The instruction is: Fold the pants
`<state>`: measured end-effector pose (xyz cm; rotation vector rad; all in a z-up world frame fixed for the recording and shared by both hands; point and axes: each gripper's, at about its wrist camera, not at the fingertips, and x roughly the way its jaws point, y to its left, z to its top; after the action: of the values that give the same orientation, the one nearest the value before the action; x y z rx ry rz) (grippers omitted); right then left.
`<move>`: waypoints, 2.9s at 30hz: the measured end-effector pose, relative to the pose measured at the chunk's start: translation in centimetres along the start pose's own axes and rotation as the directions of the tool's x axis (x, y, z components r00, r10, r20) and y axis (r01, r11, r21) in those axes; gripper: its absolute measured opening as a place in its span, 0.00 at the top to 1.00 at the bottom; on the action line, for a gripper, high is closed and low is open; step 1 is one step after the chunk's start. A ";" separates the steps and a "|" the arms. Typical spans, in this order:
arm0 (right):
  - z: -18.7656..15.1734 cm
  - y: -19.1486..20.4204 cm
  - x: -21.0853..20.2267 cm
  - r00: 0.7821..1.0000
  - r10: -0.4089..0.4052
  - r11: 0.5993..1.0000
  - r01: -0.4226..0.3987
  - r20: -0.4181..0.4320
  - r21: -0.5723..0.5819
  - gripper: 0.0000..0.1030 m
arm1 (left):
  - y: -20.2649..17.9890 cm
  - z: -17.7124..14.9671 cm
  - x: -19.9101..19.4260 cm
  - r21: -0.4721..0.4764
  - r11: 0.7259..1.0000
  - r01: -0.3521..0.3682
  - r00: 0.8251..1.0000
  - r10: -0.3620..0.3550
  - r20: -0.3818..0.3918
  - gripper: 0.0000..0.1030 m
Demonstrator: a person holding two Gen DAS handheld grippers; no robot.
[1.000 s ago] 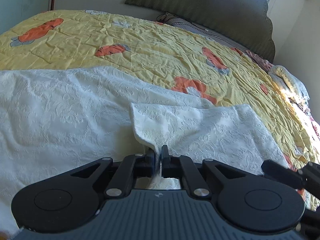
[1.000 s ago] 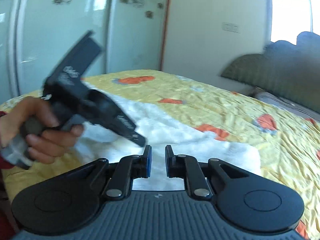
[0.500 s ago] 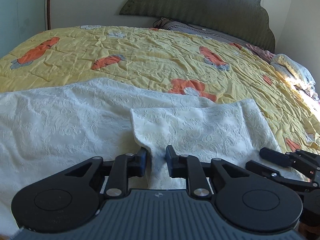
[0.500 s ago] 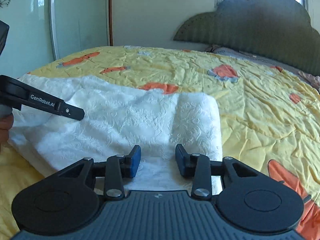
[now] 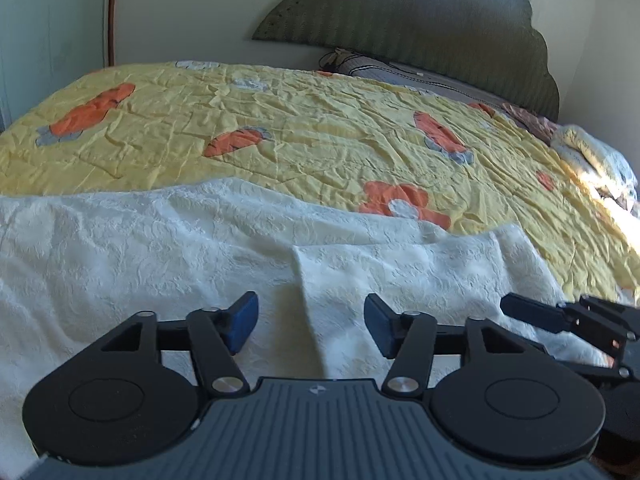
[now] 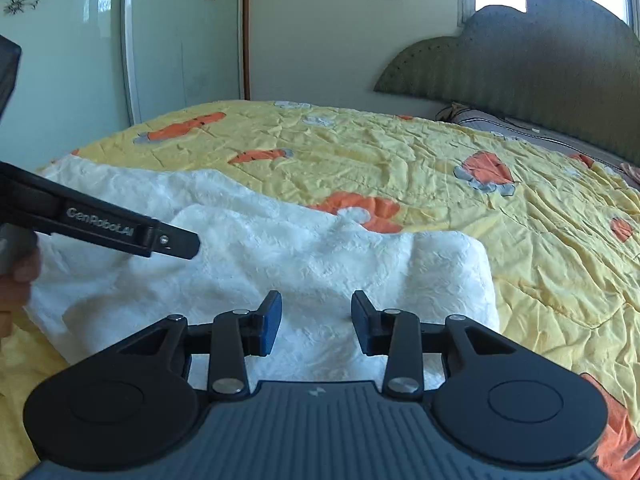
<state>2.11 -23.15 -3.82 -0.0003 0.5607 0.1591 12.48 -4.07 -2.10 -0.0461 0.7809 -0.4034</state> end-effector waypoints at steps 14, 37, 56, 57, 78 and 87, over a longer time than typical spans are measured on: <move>0.7 2.4 3.0 0.994 0.105 0.994 -0.105 -0.024 0.008 0.64 | 1.5 1.7 4.0 -0.143 0.956 0.256 0.953 -0.274 -0.128 0.85; -0.1 2.8 2.4 0.996 0.069 0.998 -0.069 -0.048 0.005 0.59 | -2.5 1.5 1.7 0.135 0.991 0.002 1.000 -0.002 0.001 0.61; -0.6 1.5 0.4 0.999 0.032 0.994 -0.031 -0.007 0.104 0.58 | -1.8 -0.3 0.3 0.153 0.986 -0.073 0.997 0.070 0.024 0.41; -0.7 1.5 0.6 0.999 0.028 0.994 -0.026 -0.015 0.105 0.58 | -1.7 -0.4 0.1 0.150 0.985 -0.082 0.997 0.078 0.028 0.40; -1.5 3.3 1.8 0.999 -0.031 0.999 0.032 -0.043 0.014 0.04 | 1.3 -4.6 -1.2 0.086 0.933 -0.350 0.929 0.335 0.155 0.10; -1.5 3.2 1.8 0.999 -0.029 0.999 0.030 -0.043 0.022 0.01 | 1.6 -4.7 -1.1 0.066 0.938 -0.341 0.932 0.328 0.152 0.08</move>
<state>2.35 -19.81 -5.97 0.0098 0.6051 0.1245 9.10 -1.66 -4.99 0.1425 0.6166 -0.1083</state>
